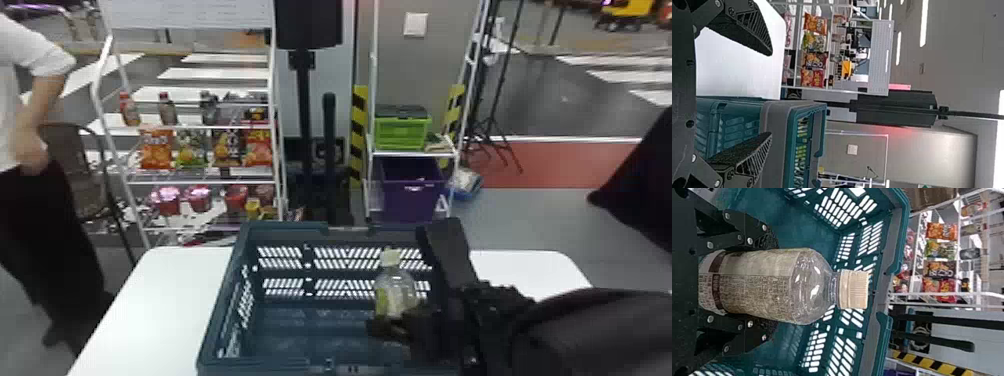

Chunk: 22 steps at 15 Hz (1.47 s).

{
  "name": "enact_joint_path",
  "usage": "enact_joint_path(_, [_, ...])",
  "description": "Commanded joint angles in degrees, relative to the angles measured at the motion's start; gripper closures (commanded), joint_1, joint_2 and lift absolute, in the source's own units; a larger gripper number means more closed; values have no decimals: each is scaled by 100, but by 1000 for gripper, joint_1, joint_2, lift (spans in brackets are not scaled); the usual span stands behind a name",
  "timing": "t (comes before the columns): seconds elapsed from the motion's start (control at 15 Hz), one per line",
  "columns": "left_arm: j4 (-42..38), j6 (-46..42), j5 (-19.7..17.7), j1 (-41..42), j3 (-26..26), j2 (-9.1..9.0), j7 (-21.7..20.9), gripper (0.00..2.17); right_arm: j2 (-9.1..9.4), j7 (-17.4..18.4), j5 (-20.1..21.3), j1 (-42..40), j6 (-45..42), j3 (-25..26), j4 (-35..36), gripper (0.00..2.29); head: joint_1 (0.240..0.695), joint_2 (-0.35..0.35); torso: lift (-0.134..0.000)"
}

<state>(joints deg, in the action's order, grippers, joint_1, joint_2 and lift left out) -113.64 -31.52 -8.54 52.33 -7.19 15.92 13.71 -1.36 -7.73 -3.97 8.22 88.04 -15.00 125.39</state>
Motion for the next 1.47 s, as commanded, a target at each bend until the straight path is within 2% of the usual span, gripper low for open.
enact_joint_path(0.0, [-9,2,-16,-12,24,8,0,171,141,0,-33,365,34,-38,-919,2280,499,0,0])
enact_joint_path(0.2, [-9,2,-34,-12,42,8,0,171,141,0,-148,681,-107,-161,-1842,2280,499,0,0])
enact_joint_path(0.4, [-9,2,-43,6,51,8,0,171,141,0,-227,866,-406,-178,-2414,2280,499,0,0])
enact_joint_path(0.87, [-18,-15,-43,14,60,8,-9,171,141,0,-244,919,-564,-205,-2519,2280,499,0,0])
enact_joint_path(1.07, [-9,-86,-43,41,68,8,-9,171,141,-9,-376,620,-1671,-187,-2080,2280,499,0,0])
enact_joint_path(1.2, [17,-139,-51,76,130,-1,-9,171,141,-9,-394,374,-1443,-161,-1429,2280,499,0,0])
enact_joint_path(1.4, [79,-262,-87,67,130,-1,-17,171,-101,-9,-499,-488,-1531,103,-49,2280,499,0,0])
